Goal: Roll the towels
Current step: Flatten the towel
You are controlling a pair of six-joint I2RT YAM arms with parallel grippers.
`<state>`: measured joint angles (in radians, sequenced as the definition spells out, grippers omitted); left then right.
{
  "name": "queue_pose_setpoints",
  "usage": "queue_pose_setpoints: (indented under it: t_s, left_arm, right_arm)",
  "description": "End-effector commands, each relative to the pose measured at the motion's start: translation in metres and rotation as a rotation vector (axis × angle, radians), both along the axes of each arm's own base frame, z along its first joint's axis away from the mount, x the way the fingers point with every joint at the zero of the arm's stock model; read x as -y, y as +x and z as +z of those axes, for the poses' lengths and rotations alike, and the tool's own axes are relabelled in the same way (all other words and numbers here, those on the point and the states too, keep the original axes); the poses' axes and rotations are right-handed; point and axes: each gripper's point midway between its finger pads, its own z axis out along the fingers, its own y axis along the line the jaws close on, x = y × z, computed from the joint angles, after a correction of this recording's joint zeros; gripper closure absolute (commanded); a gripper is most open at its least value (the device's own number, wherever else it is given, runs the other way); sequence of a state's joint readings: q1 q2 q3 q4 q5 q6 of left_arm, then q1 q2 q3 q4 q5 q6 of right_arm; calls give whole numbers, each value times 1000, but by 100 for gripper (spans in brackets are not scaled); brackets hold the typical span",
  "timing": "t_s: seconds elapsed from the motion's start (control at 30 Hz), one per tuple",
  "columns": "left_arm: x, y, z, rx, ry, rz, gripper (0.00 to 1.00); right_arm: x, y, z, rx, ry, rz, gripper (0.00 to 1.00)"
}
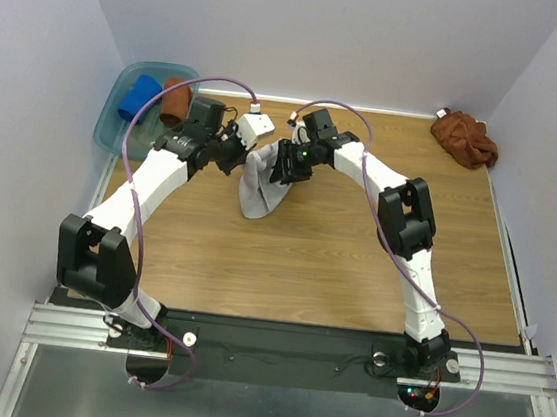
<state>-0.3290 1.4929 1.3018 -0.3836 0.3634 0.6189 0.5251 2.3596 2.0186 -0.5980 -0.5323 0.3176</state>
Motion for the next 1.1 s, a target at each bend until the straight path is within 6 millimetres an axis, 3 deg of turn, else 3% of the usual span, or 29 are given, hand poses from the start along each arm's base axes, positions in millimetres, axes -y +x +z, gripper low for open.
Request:
queue_pose_setpoints:
  t_s: [0.0, 0.17, 0.4, 0.47, 0.5, 0.57, 0.67, 0.7, 0.73, 0.8, 0.83, 0.93, 0.97, 1.03, 1.07]
  left_arm:
    - [5, 1, 2, -51, -124, 9, 100]
    - [4, 2, -2, -102, -190, 18, 100]
    - [2, 3, -6, -138, -233, 35, 100]
    - [1, 3, -8, -143, -238, 40, 100]
    - [-1, 3, -10, -147, -236, 43, 100]
    - [-3, 3, -11, -147, -233, 46, 100]
    - [-9, 4, -15, -145, -217, 57, 100]
    - [-12, 5, -15, -143, -213, 63, 100]
    - [-18, 8, -15, -138, -208, 80, 100]
    - [-25, 13, -15, -129, -198, 95, 100]
    - [-29, 16, -15, -122, -193, 108, 100]
    - [-39, 31, -10, -86, -160, 146, 100]
    - [-42, 37, -9, -73, -147, 158, 100]
    - [-47, 57, 0, -38, -121, 190, 100]
    - [-48, 64, 4, -26, -118, 196, 100]
  right_arm:
    - [-21, 26, 33, 140, 59, -73, 48]
    - [-42, 25, 16, 175, 7, -86, 48]
    - [-36, 24, -47, 141, -116, -120, 45]
    - [-30, 22, -51, 141, -141, -126, 60]
    - [-27, 22, -48, 144, -141, -129, 75]
    - [-22, 19, -37, 146, -129, -127, 84]
    - [3, 23, 10, 211, -105, -133, 90]
    - [13, 24, 3, 194, -114, -140, 90]
    - [32, 34, 31, 227, -84, -172, 91]
    - [57, 37, 42, 233, -80, -192, 99]
    - [80, 45, 62, 252, -60, -229, 100]
    - [112, 48, 95, 282, -7, -249, 100]
    - [135, 58, 103, 297, 1, -283, 99]
    - [154, 66, 120, 321, 29, -302, 99]
    - [173, 79, 138, 351, 54, -330, 99]
